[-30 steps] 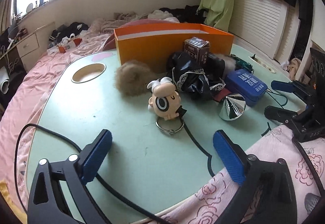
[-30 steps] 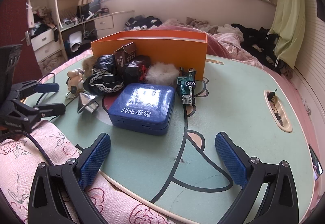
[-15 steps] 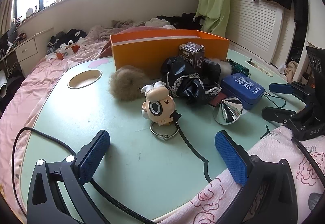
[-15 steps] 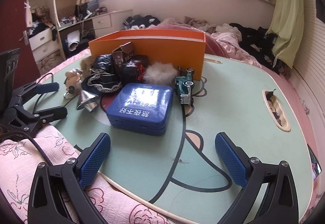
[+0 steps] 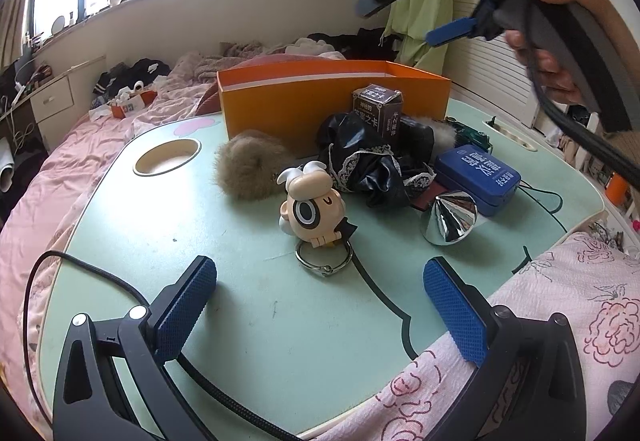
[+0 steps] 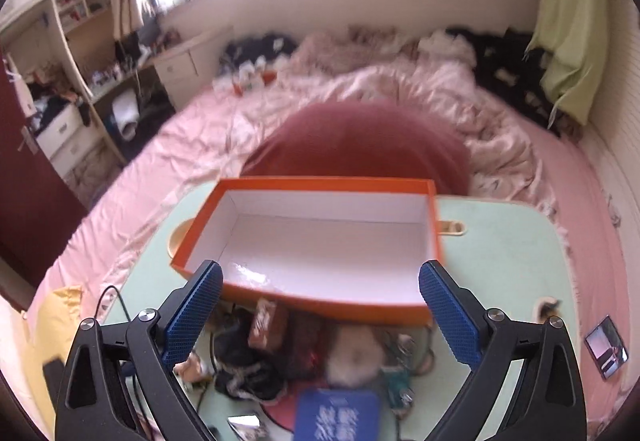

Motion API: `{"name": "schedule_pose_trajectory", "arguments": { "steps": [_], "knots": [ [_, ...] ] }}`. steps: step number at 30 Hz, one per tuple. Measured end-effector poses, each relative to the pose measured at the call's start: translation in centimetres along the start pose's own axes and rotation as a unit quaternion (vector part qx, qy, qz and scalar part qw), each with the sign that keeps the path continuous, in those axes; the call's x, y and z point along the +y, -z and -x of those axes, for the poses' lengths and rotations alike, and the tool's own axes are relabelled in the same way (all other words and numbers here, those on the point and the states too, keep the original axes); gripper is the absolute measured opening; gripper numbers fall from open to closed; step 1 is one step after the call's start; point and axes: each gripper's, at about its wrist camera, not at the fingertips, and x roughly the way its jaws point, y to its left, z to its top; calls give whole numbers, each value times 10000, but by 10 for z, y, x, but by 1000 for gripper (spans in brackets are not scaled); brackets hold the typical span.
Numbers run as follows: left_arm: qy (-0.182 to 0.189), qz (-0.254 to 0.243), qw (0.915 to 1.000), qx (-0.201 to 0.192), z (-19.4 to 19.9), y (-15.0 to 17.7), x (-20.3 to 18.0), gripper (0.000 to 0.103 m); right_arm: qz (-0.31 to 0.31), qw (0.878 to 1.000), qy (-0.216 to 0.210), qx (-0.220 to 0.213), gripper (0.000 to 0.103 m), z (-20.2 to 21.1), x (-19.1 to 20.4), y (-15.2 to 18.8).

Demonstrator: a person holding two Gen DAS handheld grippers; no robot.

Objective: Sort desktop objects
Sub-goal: 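Move the right tool over the orange box, then grasp the clear plastic bag inside the orange box with the right tool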

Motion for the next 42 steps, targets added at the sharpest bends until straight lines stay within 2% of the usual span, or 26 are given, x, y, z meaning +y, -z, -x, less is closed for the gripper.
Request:
{"name": "schedule_pose_trajectory", "arguments": {
  "steps": [3,7,11,17,19,21,24,28,33,35,36,37,38,39,42],
  "knots": [
    [7,6,10000,-19,0,0,0,103,36,9986,337,408,94,-40,10,-8],
    [14,10,10000,-42,0,0,0,103,54,9962,380,779,93,-69,14,5],
    [13,11,10000,-42,0,0,0,103,-27,9963,363,783,93,-73,9,13],
    [14,12,10000,-42,0,0,0,103,9,9958,425,808,93,-74,7,8],
    [15,13,10000,-43,0,0,0,103,-2,9958,321,859,93,-75,9,6],
    [15,14,10000,-43,0,0,0,103,-82,9950,-1,997,93,-77,13,1],
    [16,15,10000,-44,0,0,0,103,-568,9902,-421,1206,92,-79,16,-14],
    [18,15,10000,-46,0,0,0,103,-650,9793,-461,1862,73,-98,26,-33],
    [17,15,10000,-47,0,0,0,103,-800,9609,-635,2574,71,-128,35,-27],
    [17,15,10000,-46,0,1,0,103,-725,9575,-581,2729,69,-141,40,-19],
    [23,24,10000,-36,-1,0,0,103,-615,9613,-497,2638,68,-141,43,-18],
    [28,27,10000,-40,-1,0,1,103,-445,9655,-315,2545,55,-139,47,-17],
    [30,29,10000,-42,-1,0,1,103,-319,9680,-147,2487,35,-137,49,-19],
    [28,27,10000,-42,-1,0,1,103,-339,9669,-227,2519,29,-137,49,-18],
    [25,22,10000,-43,-1,0,1,103,-337,9677,-324,2476,29,-133,47,-17]
  ]
}}
